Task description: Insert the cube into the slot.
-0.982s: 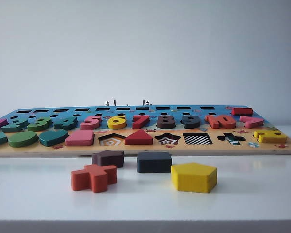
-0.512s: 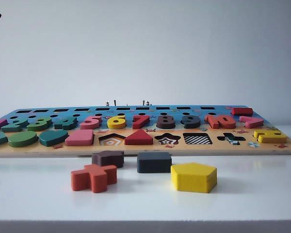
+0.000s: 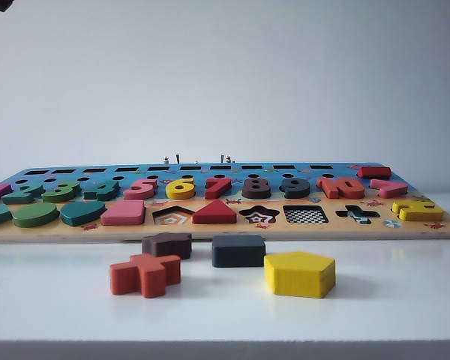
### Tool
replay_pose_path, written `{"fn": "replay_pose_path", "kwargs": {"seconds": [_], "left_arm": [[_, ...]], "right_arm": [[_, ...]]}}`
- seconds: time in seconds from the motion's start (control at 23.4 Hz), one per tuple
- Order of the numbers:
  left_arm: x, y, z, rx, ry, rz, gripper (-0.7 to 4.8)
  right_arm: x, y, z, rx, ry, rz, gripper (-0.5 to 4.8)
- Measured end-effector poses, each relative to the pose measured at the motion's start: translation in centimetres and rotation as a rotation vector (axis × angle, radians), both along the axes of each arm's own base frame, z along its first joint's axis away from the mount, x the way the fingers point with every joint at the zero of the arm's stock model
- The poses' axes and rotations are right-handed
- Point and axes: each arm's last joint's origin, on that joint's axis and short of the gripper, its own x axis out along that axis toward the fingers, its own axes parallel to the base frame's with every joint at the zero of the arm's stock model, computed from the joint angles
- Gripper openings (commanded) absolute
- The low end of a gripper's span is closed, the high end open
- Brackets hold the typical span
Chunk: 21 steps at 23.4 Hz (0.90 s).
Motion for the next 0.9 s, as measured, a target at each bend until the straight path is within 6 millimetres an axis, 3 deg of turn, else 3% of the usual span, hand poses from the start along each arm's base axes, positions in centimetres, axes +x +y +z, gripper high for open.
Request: {"fn": "replay_pose_path", "kwargs": {"seconds": [0.43,0.68,0.9], "left_arm": [[0.1,-1.0,2.8,-0.008,0.160,-0.142,0.20],[0.5,-1.3,2.3,0.007,0.239,-0.159,0.20],[0.8,-1.5,2.0,0.017,0.278,-0.165,0.20]], "right_arm": [[-0.2,0.1,0.6,0.000,0.030,0.016,-0.03],[0.1,0.5,1.3,-0.002,0.079,0.051,-0.03],[0.9,1.2,4.2,0.013,0.114,0.110,-0.03]]}}
